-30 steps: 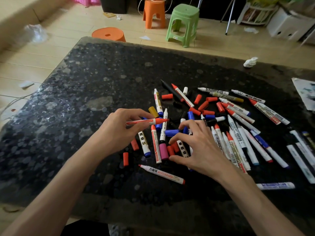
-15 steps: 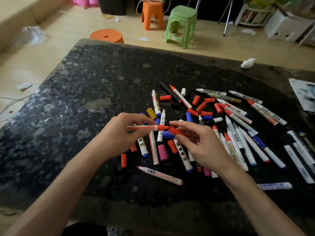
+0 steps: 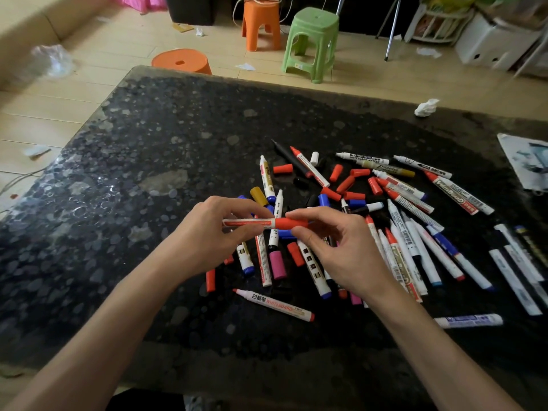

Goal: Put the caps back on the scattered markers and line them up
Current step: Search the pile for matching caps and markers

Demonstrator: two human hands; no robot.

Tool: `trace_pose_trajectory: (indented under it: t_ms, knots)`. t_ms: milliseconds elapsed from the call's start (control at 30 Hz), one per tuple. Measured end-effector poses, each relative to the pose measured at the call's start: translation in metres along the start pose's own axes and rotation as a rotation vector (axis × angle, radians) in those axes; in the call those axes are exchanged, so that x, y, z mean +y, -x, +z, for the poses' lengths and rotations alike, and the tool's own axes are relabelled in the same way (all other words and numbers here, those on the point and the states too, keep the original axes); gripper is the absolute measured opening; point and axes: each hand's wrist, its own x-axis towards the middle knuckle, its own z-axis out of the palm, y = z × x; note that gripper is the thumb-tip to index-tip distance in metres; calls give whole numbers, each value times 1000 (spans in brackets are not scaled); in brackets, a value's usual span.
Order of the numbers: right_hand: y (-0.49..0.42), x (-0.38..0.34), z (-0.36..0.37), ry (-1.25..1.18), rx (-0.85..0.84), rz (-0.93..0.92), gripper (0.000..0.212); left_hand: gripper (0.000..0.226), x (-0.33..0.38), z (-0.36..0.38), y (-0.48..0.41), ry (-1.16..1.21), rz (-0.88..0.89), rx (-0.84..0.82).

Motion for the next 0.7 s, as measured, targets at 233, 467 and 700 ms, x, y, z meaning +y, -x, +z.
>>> trace_pose_trajectory:
  t_ms: [233, 467, 700]
  knots:
    - [2, 0, 2, 40, -15, -10, 22, 17, 2, 9, -1, -22, 24, 21]
    - [4, 2, -3, 203, -105, 74, 11, 15, -9, 3, -1, -164, -49, 35]
    - [5, 10, -2, 559, -122, 68, 18, 10, -17, -15, 2, -89, -86, 108]
